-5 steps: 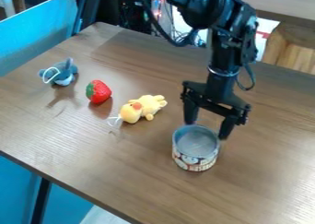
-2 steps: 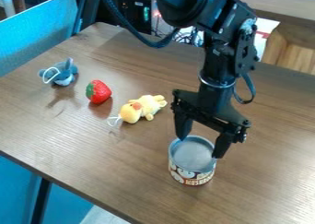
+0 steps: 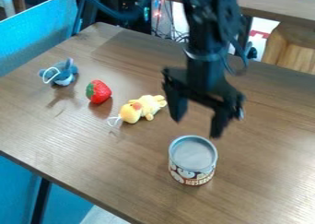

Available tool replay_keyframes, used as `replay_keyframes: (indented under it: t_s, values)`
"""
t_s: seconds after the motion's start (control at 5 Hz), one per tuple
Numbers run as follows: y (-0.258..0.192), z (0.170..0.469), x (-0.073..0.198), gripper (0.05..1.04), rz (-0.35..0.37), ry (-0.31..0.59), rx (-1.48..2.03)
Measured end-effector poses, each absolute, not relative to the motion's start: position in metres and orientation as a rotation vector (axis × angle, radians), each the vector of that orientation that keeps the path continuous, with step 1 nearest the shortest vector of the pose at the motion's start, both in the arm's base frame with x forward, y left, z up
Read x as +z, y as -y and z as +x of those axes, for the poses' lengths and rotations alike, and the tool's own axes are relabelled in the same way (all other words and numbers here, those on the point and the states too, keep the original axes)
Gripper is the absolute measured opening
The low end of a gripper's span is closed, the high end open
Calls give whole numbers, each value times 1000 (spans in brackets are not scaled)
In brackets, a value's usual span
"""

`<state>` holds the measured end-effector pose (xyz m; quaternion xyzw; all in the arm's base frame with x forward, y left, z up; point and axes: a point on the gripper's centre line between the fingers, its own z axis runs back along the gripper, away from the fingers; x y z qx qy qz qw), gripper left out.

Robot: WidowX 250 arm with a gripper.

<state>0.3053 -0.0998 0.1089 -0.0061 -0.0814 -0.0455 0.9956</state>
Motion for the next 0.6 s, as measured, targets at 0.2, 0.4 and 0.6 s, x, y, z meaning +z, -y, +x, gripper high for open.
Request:
replay_keyframes:
  t_s: [0.2, 0.4, 0.6]
  values:
    - [82, 305, 113, 1001, -35, 153, -78]
    - [68, 301, 124, 1001, -58, 70, -132]
    - [65, 300, 125, 1001, -59, 61, -130]
